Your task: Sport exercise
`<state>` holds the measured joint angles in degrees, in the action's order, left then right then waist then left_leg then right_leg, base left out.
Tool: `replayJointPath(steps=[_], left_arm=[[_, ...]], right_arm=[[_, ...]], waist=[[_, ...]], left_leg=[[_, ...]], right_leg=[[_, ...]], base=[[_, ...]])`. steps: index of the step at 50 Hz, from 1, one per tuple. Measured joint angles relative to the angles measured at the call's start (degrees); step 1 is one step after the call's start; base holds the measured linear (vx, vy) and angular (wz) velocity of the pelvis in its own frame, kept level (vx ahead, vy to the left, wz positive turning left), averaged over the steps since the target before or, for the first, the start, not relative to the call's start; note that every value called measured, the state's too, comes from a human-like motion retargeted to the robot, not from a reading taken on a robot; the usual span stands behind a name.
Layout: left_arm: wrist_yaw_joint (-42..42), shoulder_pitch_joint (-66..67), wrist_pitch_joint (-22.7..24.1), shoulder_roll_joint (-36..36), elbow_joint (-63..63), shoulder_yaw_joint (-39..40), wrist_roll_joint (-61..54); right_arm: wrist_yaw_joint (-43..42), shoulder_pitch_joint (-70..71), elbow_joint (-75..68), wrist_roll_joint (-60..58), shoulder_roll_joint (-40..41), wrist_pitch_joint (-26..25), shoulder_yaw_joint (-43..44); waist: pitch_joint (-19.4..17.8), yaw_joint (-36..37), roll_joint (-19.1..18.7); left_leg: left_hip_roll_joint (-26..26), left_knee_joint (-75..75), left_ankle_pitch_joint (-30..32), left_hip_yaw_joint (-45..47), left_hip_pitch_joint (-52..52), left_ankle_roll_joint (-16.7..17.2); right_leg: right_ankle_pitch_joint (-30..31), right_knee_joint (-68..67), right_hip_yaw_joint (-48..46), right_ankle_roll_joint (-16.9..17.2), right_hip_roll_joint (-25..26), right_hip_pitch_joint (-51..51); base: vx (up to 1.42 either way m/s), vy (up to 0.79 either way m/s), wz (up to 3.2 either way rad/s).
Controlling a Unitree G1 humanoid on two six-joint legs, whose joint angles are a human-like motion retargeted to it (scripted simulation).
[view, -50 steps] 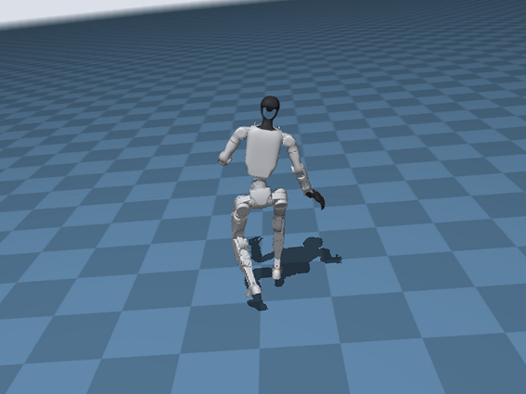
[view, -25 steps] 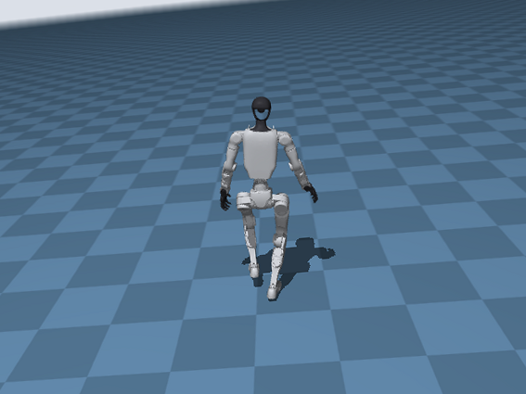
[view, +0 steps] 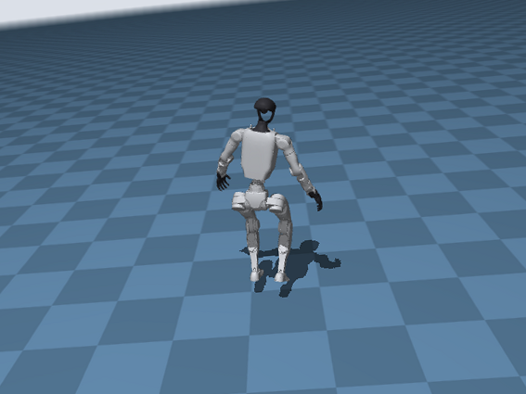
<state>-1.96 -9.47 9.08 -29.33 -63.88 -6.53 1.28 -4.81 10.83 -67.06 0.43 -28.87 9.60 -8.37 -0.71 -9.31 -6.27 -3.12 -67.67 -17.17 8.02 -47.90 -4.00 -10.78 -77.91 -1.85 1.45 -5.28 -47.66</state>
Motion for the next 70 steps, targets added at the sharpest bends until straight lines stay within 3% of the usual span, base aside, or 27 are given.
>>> replayJointPath(steps=[5,9,15,17,20,22,24,33,40,45,48,55,60,63,67,68,70], left_arm=[[0.6,0.5,1.5,-1.8,11.6,2.6,-2.0],[3.0,-0.4,2.7,-4.6,23.0,5.7,-2.4],[5.5,-4.3,2.7,-8.9,37.5,9.7,1.9],[5.3,-4.4,2.5,-9.1,39.9,10.4,3.1],[4.5,-2.1,1.8,-9.0,40.7,11.5,3.9],[4.7,0.3,1.2,-9.2,39.3,12.3,4.0],[5.4,2.7,0.5,-9.5,36.6,13.0,4.1],[4.1,6.5,-3.3,-7.3,10.1,11.3,1.7],[-9.4,1.3,-5.7,3.7,-14.1,5.8,-4.4],[-20.0,0.5,-7.8,11.5,-17.9,2.0,-7.3],[-21.5,0.6,-8.1,10.7,-16.8,1.9,-8.0],[-13.7,1.5,-6.5,-1.6,-15.9,9.1,-11.3],[-10.6,1.0,-5.7,-9.2,-17.8,12.7,-12.9],[-11.1,0.6,-5.7,-12.6,-18.8,13.2,-13.3],[-14.9,-3.0,-6.2,-15.8,-19.5,11.3,-14.1],[-16.1,-5.1,-5.9,-15.3,-20.3,10.1,-14.4],[-16.8,-6.2,-5.6,-11.6,-20.6,8.2,-15.5]], right_arm=[[-1.4,-2.9,0.3,5.0,-2.2,-0.3,6.6],[-3.6,-4.7,1.3,7.8,-4.0,-0.2,12.2],[-7.3,-3.8,6.3,11.9,-5.8,0.7,19.6],[-7.1,-3.3,9.3,13.7,-5.9,1.2,21.2],[-6.2,-2.9,13.4,16.0,-6.9,1.9,22.0],[-6.0,-2.6,14.8,16.5,-8.4,2.2,21.5],[-6.3,-2.2,15.0,16.3,-10.3,2.4,21.0],[-4.8,0.2,2.6,11.1,-14.9,-0.7,17.3],[7.2,0.9,-10.4,9.7,-4.8,-4.9,10.7],[17.5,-0.7,-13.4,10.7,5.1,-7.0,6.5],[20.9,-1.5,-13.2,11.4,5.7,-7.4,6.2],[16.7,-1.2,-9.5,12.3,-8.4,-6.1,11.0],[13.8,0.7,-7.5,11.0,-21.0,-5.2,12.8],[14.0,1.7,-6.2,9.7,-27.6,-5.1,12.9],[14.7,4.8,-4.6,9.3,-34.7,-5.4,12.6],[14.7,5.9,-4.3,9.9,-34.6,-5.4,12.4],[14.4,5.7,-3.2,10.3,-30.3,-5.2,10.3]], waist=[[2.0,1.7,-3.1],[3.3,3.3,-3.7],[1.8,4.3,-1.9],[1.8,4.5,-1.4],[3.2,4.4,-1.1],[4.3,4.4,-1.2],[5.0,4.6,-1.5],[6.3,5.4,-3.3],[7.4,5.2,-2.8],[7.4,3.8,-0.8],[7.6,3.3,-0.2],[7.6,4.0,-1.8],[6.5,4.8,-3.6],[6.4,4.8,-3.6],[4.8,5.0,-3.0],[3.0,4.7,-2.6],[2.5,4.5,-2.2]], left_leg=[[2.3,2.9,12.5,-3.4,1.1,8.1],[5.4,2.9,9.0,-3.1,3.4,7.7],[8.1,1.4,-3.0,-2.5,8.7,6.1],[8.3,3.9,-1.7,-2.1,10.8,6.5],[8.6,8.2,7.2,-1.7,11.6,8.4],[8.7,9.0,12.7,-1.5,10.5,9.8],[8.5,8.2,15.0,-1.8,9.0,10.6],[7.4,5.3,12.8,-4.0,4.5,11.0],[6.5,10.9,6.2,-2.0,6.2,10.3],[4.4,15.2,5.2,0.1,8.9,8.9],[3.8,17.1,6.4,0.6,9.9,9.2],[7.3,14.0,10.2,0.0,8.4,13.4],[11.8,8.6,9.2,0.9,8.3,13.8],[13.7,6.0,3.6,3.0,9.3,11.9],[14.2,4.2,-9.7,4.5,11.6,9.4],[13.3,6.1,-10.0,4.7,14.1,9.2],[12.0,10.2,-5.0,4.2,16.5,9.8]], right_leg=[[11.4,16.0,2.3,3.3,4.5,0.9],[11.8,21.4,1.6,3.4,4.9,5.6],[-4.5,21.7,-1.3,-0.1,3.2,13.8],[-2.8,23.6,-1.1,0.8,3.2,15.4],[6.9,26.1,-0.4,3.8,3.1,15.6],[14.4,25.6,-0.3,5.4,2.7,13.9],[17.1,24.6,-0.1,5.8,2.4,12.2],[16.9,23.8,0.2,5.6,2.5,8.2],[12.8,25.2,-1.7,6.2,-0.5,7.4],[11.5,23.4,-2.7,6.6,-4.3,7.0],[12.7,23.5,-3.3,6.5,-5.4,6.9],[17.0,26.8,-5.1,5.1,-2.5,7.8],[16.1,29.7,-6.0,4.2,1.4,10.8],[11.1,28.8,-6.4,3.3,1.9,11.9],[-5.7,26.8,-7.6,0.5,0.3,14.5],[-6.5,27.7,-7.8,0.6,-0.3,16.9],[-1.9,29.9,-7.9,1.1,-1.0,18.8]], base=[[0.23,-0.09,-0.3],[0.21,-0.09,-0.25],[0.21,-0.07,-0.16],[0.2,-0.04,-0.25],[0.16,-0.03,-0.33],[0.1,0.0,-0.38],[0.07,0.02,-0.39],[0.04,0.06,-0.27],[0.03,0.07,-0.02],[0.01,0.02,0.04],[0.0,0.0,0.0],[0.02,0.01,-0.23],[0.01,0.0,-0.32],[0.0,0.0,-0.07],[0.01,0.0,0.06],[0.08,-0.02,0.22],[0.07,-0.02,0.05]])
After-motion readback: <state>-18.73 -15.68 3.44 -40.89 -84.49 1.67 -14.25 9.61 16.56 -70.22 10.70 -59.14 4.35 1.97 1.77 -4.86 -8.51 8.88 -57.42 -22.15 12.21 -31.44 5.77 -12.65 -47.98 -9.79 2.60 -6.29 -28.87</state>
